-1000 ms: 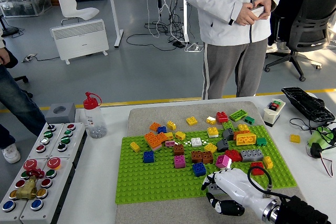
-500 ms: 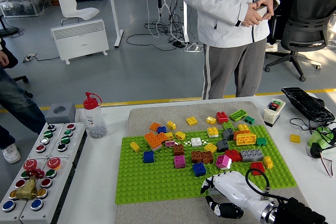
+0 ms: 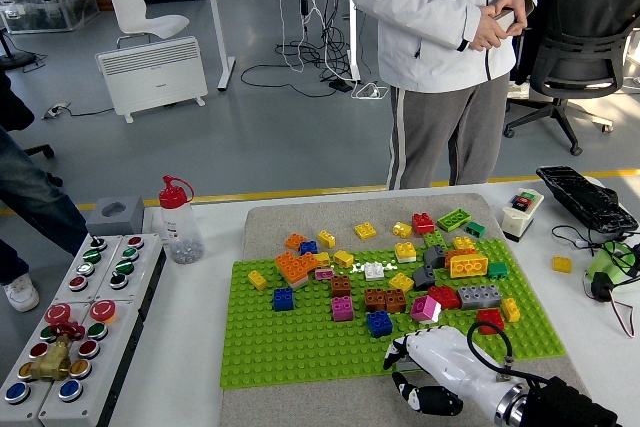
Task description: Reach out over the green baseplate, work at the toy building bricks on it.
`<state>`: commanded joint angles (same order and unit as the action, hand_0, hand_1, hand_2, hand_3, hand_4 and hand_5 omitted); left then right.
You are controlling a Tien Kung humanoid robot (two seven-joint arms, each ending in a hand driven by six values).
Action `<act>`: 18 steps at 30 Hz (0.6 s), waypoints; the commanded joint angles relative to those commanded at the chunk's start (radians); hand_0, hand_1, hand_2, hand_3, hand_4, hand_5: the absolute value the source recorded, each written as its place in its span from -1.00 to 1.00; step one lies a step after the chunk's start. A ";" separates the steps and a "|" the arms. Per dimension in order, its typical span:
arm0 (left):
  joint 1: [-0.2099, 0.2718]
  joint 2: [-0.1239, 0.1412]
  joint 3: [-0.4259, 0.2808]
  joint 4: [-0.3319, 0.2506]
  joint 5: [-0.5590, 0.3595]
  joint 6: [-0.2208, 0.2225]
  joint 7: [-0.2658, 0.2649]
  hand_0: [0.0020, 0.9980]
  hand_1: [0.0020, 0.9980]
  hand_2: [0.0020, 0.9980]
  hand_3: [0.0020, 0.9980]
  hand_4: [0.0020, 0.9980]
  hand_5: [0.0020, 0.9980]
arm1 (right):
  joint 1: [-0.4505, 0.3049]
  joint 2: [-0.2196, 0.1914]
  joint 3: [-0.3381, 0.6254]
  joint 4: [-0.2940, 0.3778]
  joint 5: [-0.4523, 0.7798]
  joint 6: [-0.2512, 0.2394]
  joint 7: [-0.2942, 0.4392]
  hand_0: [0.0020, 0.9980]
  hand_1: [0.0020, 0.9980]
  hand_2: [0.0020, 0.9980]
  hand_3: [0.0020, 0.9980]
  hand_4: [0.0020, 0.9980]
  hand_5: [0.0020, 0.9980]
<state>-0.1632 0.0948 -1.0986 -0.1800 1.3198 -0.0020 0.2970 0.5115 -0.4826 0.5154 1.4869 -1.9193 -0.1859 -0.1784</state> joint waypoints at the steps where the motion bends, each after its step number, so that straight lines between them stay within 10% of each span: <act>1: 0.000 0.000 0.000 0.000 0.000 0.000 0.000 0.35 0.38 0.32 0.21 -0.30 1.00 | 0.000 0.000 -0.001 0.000 0.000 0.000 0.000 0.25 0.33 0.28 0.20 -0.13 -0.51; 18: 0.003 -0.001 0.001 0.000 0.000 -0.001 -0.001 0.35 0.38 0.33 0.21 -0.30 1.00 | -0.002 0.000 -0.005 0.013 -0.002 0.002 -0.001 0.22 0.30 0.27 0.20 -0.12 -0.52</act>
<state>-0.1603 0.0941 -1.0975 -0.1800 1.3195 -0.0032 0.2963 0.5099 -0.4826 0.5100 1.5000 -1.9208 -0.1836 -0.1791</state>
